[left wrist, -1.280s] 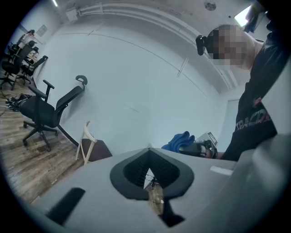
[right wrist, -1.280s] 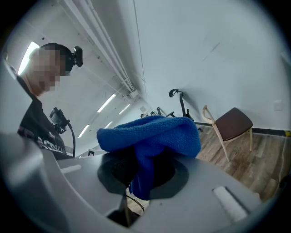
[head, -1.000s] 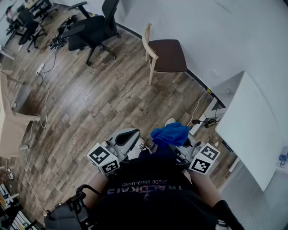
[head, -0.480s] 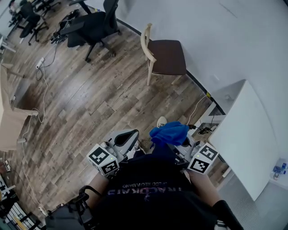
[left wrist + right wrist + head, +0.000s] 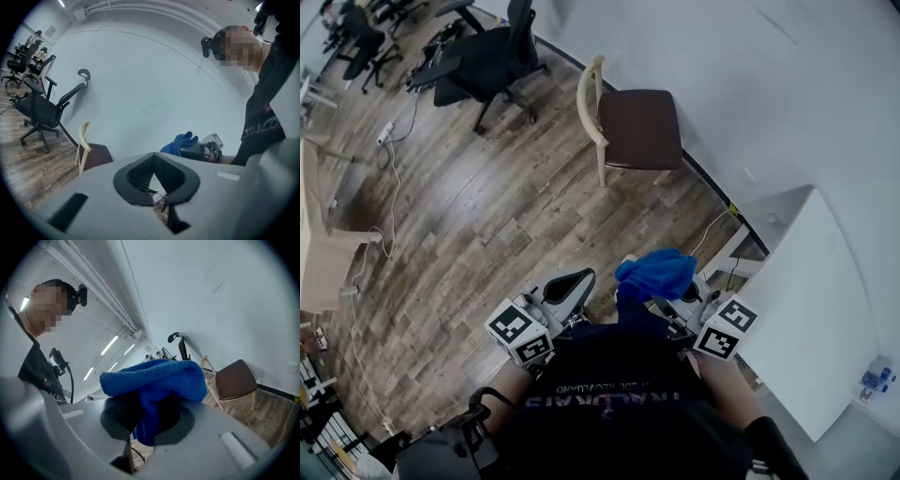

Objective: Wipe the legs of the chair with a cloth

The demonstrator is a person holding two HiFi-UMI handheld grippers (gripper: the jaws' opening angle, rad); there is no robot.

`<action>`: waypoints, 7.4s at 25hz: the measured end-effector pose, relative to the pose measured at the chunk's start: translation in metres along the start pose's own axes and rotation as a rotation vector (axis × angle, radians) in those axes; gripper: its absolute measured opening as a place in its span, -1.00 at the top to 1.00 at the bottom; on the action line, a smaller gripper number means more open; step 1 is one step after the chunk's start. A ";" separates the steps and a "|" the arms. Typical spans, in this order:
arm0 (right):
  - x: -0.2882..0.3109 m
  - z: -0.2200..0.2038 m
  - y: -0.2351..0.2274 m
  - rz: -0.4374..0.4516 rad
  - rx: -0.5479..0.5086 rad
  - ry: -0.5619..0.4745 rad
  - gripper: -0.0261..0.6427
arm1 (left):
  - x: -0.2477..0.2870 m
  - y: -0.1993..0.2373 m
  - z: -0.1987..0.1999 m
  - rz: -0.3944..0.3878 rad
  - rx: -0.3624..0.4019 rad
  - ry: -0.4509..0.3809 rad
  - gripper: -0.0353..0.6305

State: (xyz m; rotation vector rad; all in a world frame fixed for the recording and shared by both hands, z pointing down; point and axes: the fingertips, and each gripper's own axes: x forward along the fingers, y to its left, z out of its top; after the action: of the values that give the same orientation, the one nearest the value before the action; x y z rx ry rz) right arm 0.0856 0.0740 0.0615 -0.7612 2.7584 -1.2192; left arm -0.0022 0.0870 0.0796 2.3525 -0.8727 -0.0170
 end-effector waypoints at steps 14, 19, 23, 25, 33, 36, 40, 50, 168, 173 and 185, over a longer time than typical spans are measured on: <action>0.006 0.047 -0.087 0.016 -0.071 0.080 0.73 | 0.087 0.030 0.025 0.085 0.131 0.077 0.90; 0.024 0.049 -0.100 0.020 -0.074 0.091 0.73 | 0.093 0.050 0.025 0.089 0.162 0.085 0.90; 0.046 0.047 -0.113 -0.005 -0.067 0.106 0.73 | 0.092 0.076 0.026 0.087 0.177 0.104 0.90; 0.059 0.042 -0.125 -0.027 -0.059 0.110 0.73 | 0.091 0.094 0.019 0.079 0.169 0.116 0.90; 0.113 -0.007 -0.190 -0.140 -0.010 0.119 0.73 | 0.094 0.173 -0.030 0.019 0.136 0.176 0.90; 0.135 -0.028 -0.212 -0.174 -0.011 0.111 0.73 | 0.094 0.203 -0.053 -0.012 0.140 0.180 0.90; 0.161 -0.059 -0.239 -0.201 -0.050 0.124 0.73 | 0.093 0.247 -0.094 -0.034 0.159 0.198 0.90; 0.219 -0.152 -0.352 -0.178 -0.205 0.230 0.73 | 0.128 0.342 -0.187 -0.067 0.326 0.119 0.90; 0.161 -0.316 -0.922 -0.583 0.141 -0.048 0.72 | 0.250 0.562 -0.331 -0.025 0.405 0.073 0.90; 0.147 -0.252 -0.854 -0.553 -0.032 -0.053 0.72 | 0.256 0.561 -0.331 -0.058 0.331 0.046 0.90; 0.175 -0.174 -0.692 -0.348 -0.309 -0.073 0.72 | 0.251 0.554 -0.321 -0.101 0.309 -0.003 0.90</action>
State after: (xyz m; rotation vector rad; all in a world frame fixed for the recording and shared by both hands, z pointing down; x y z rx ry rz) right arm 0.1850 -0.2809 0.6972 -1.3299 2.8690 -0.7799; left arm -0.0605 -0.2106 0.6965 2.6825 -0.8042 0.0782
